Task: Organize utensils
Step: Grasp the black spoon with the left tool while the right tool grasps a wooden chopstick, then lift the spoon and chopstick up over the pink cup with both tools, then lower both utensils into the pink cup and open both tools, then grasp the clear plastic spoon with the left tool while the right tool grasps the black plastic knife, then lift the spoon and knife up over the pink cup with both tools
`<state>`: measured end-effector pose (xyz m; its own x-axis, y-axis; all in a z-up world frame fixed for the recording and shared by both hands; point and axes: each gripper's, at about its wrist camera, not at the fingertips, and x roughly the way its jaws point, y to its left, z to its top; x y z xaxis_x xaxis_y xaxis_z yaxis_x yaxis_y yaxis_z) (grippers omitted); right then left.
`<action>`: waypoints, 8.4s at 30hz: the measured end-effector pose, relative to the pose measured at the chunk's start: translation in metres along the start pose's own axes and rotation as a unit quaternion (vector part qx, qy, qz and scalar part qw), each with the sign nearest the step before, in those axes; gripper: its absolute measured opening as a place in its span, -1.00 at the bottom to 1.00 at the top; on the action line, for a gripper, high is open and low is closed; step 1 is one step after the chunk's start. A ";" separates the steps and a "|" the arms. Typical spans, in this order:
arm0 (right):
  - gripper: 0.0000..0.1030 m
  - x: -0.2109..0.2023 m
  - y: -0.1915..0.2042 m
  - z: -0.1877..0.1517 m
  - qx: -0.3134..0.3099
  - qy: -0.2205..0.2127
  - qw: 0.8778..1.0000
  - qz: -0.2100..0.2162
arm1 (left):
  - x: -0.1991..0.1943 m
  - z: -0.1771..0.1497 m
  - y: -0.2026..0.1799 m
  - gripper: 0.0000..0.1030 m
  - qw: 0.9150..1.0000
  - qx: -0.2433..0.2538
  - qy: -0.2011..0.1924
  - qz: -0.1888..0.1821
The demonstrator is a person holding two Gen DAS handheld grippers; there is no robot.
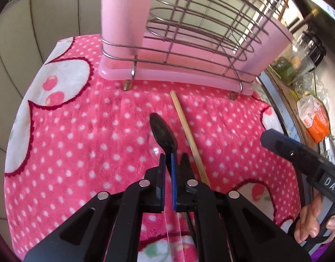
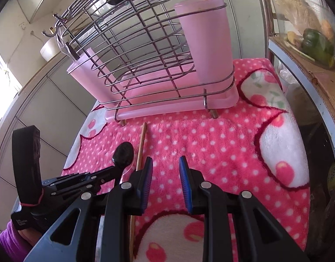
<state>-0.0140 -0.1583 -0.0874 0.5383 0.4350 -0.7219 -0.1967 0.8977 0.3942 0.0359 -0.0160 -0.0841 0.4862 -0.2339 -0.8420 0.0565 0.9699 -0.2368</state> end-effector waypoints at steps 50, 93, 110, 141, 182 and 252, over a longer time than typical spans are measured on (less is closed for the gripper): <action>-0.79 0.076 -0.011 0.022 0.056 0.103 0.992 -0.049 | 0.022 0.039 0.061 -0.81 0.996 -0.050 0.074 0.004; -0.88 -0.184 0.047 0.085 -0.077 -0.280 0.956 -0.030 | -0.211 0.066 0.013 -0.94 0.944 0.051 -0.322 0.056; -0.88 -0.172 0.044 0.166 -0.106 -0.452 0.881 -0.086 | -0.215 0.138 -0.006 -0.94 0.880 0.079 -0.434 0.177; -0.69 -0.083 0.020 0.126 -0.102 -0.300 0.944 -0.093 | -0.108 0.116 0.004 -0.86 0.933 0.134 -0.307 0.130; -0.21 -0.072 0.023 -0.002 -0.031 -0.107 0.994 -0.003 | -0.065 -0.003 0.008 -0.46 0.997 0.027 -0.071 -0.020; -0.96 0.021 0.067 -0.012 -0.030 -0.004 1.000 0.007 | -0.059 -0.007 0.033 -0.95 0.996 -0.011 -0.084 0.029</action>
<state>-0.0256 -0.0884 -0.0824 0.5413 0.4466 -0.7124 -0.2526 0.8945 0.3688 0.0026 0.0292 -0.0454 0.6276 -0.1605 -0.7618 0.0054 0.9794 -0.2018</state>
